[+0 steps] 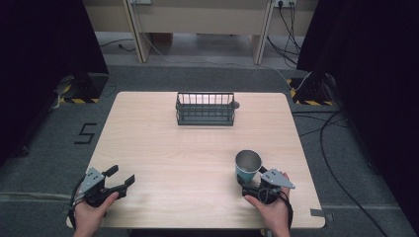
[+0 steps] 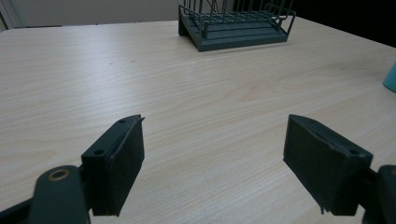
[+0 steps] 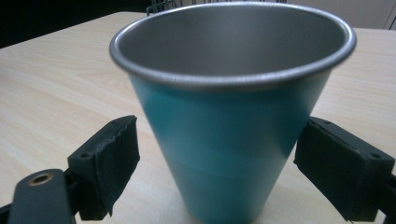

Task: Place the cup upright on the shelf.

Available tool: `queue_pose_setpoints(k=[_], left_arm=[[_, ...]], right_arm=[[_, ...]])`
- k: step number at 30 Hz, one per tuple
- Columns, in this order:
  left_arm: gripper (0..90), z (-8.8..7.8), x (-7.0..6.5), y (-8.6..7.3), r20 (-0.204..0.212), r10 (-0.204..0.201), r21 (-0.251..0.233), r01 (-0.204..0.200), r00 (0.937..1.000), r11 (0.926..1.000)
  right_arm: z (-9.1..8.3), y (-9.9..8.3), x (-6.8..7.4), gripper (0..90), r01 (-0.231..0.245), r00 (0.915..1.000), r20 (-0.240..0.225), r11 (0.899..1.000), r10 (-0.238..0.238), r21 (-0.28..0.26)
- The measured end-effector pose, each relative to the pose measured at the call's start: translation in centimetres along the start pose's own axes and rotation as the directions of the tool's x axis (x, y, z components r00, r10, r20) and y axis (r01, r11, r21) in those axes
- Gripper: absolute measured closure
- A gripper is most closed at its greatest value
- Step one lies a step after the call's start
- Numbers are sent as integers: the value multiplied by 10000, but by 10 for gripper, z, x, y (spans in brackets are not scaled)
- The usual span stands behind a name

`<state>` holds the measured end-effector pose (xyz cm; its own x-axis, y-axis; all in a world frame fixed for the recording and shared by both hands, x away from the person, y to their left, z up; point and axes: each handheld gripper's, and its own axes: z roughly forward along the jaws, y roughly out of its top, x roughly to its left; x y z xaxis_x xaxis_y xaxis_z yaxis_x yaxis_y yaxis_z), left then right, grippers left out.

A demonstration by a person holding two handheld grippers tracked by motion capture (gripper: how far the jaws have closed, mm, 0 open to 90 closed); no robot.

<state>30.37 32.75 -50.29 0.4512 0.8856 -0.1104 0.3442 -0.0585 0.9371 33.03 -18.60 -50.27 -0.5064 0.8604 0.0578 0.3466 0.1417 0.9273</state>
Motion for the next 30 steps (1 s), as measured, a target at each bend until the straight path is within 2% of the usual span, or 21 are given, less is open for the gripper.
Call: queue_pose_setpoints(k=[4,12,15,17,24,30], left_arm=[[201,0,0,0,-8,-21,-10,21,10000,10000],[201,-1,1,0,-22,-74,-34,74,10000,10000],[202,-1,1,0,-8,-64,-39,64,10000,10000],[202,-1,1,0,-23,-81,-45,81,10000,10000],[202,-1,1,0,-16,-85,-52,85,10000,10000],[201,-1,2,0,-35,-108,-51,108,9999,9999]], right_arm=[[9,5,1,140,142,9998,124,9999,-141,-89],[10,5,3,175,321,9994,125,9994,-319,-132],[10,5,4,176,350,9990,287,9992,-344,-211],[10,5,6,177,480,9987,196,9986,-476,-221],[8,12,12,177,434,9990,-91,9973,-440,-588],[8,21,14,177,348,9994,-33,9950,-353,-931]])
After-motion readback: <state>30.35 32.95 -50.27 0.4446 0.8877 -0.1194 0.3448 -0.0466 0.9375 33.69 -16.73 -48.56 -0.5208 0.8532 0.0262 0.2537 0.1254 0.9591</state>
